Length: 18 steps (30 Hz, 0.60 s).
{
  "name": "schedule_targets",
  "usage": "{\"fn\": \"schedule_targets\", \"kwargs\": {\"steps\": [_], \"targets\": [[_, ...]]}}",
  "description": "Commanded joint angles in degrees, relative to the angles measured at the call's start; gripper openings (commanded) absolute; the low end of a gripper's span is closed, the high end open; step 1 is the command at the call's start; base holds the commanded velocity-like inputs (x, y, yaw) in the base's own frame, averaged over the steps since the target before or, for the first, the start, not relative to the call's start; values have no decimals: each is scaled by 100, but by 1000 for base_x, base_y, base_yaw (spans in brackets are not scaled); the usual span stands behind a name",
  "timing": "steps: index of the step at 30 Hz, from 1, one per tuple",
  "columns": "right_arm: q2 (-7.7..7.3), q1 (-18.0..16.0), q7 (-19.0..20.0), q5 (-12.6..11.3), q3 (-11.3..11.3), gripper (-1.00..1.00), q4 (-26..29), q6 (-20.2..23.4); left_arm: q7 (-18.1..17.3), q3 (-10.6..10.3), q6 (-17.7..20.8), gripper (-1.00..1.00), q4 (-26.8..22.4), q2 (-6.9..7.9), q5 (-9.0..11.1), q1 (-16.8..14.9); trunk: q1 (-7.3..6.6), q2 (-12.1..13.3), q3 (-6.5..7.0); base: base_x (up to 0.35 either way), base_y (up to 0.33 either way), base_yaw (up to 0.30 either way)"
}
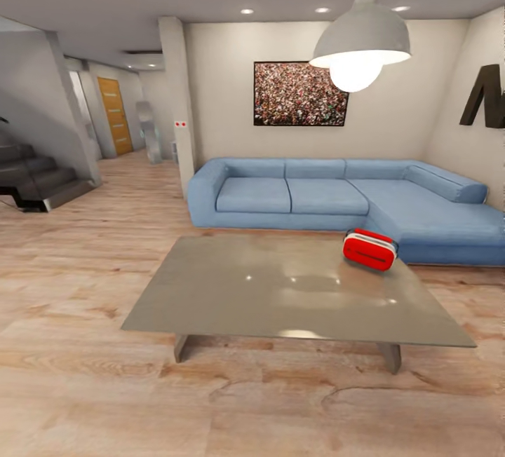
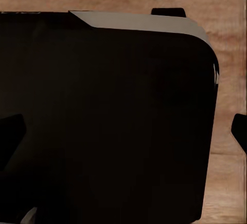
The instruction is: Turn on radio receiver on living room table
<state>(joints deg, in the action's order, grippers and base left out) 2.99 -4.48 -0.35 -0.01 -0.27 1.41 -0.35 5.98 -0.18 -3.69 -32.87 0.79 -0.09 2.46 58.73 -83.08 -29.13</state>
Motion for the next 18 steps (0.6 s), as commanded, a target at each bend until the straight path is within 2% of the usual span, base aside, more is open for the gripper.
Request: {"fn": "schedule_targets", "kwargs": {"steps": [1, 7, 9, 13, 14, 18], "targets": [[0, 0, 0, 0, -1, 100, 0, 0, 0, 0, 0, 100, 0, 0, 0, 0, 0, 0, 0, 190, -293, -4], [-45, 0, -7, 5, 11, 100, 54, -7, 7, 24, -6, 100, 0, 0, 6, 0, 0, 0, 0, 189, -265, -1], [-182, 0, -8, 8, 12, 100, 282, -8, 8, 121, -18, 100, 0, 0, 13, 0, 0, 0, 0, 110, -130, 0], [-606, 0, -7, 8, 11, 100, 825, -10, 1, 390, -228, 100, 15, -6, 17, 0, 0, 0, 0, 25, -29, -1], [-666, 0, -4, -2, 1, 100, 857, -13, 1, 408, -251, 100, 19, -7, 17, 0, 0, 0, 0, 6, -7, -22], [-745, 0, 2, -12, -12, 100, 913, -13, 1, 431, -280, 100, 24, -7, 18, 0, 0, 0, 0, 3, -3, -17]]}}
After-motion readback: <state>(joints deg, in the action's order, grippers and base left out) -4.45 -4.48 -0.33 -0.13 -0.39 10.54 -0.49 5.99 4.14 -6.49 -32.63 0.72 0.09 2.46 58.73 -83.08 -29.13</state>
